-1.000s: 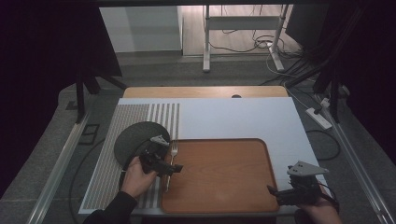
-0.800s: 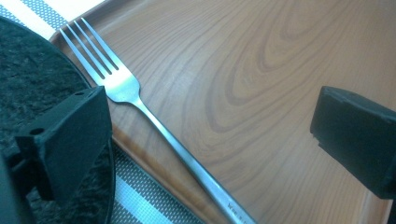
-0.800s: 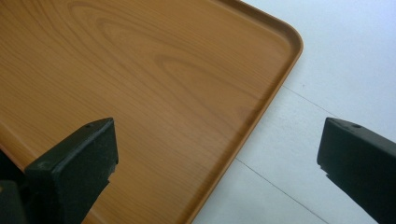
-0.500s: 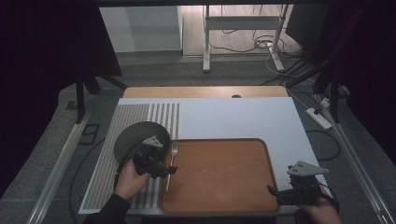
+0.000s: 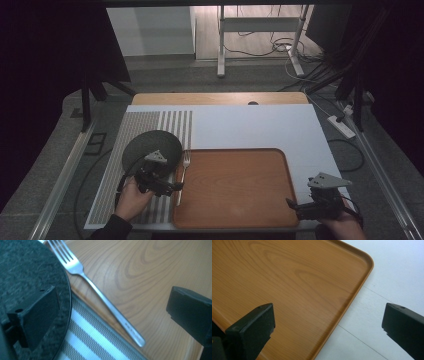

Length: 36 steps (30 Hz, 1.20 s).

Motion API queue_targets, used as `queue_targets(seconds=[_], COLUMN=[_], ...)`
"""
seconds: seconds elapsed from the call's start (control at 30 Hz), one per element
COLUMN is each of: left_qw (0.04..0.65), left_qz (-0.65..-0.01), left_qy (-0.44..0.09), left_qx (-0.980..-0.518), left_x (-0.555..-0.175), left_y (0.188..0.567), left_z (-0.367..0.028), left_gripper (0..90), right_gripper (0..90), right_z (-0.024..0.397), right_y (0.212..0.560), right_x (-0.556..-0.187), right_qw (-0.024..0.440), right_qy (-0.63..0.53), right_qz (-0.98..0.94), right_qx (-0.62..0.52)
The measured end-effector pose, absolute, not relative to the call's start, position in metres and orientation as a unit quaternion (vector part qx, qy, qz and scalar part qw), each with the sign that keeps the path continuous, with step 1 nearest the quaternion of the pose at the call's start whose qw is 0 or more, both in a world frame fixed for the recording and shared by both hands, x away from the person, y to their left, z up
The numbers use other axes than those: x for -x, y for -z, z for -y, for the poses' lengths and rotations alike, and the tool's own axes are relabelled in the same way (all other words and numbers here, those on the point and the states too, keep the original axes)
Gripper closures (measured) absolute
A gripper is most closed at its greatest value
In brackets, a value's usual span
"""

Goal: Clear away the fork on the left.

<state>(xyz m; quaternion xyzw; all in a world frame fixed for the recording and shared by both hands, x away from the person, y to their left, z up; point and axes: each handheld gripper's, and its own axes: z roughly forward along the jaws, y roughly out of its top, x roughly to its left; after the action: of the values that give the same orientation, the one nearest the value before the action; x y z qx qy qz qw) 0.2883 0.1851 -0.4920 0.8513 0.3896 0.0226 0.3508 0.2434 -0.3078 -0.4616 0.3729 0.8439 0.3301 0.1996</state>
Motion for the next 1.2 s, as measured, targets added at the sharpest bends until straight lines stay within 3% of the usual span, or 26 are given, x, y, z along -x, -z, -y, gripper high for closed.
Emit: queue_targets(seconds=[1.2], left_qw=[0.375], left_qz=[-0.462], left_qy=[-0.035], left_qx=[-0.803], left_x=[-0.228], left_y=[0.495], left_z=[-0.244], left_gripper=[0.0], right_gripper=[0.0], right_z=[0.308], right_y=[0.461], right_x=[-0.244], right_qw=[0.199], right_qy=[-0.327], right_qz=[-0.843], right_qx=[-0.379])
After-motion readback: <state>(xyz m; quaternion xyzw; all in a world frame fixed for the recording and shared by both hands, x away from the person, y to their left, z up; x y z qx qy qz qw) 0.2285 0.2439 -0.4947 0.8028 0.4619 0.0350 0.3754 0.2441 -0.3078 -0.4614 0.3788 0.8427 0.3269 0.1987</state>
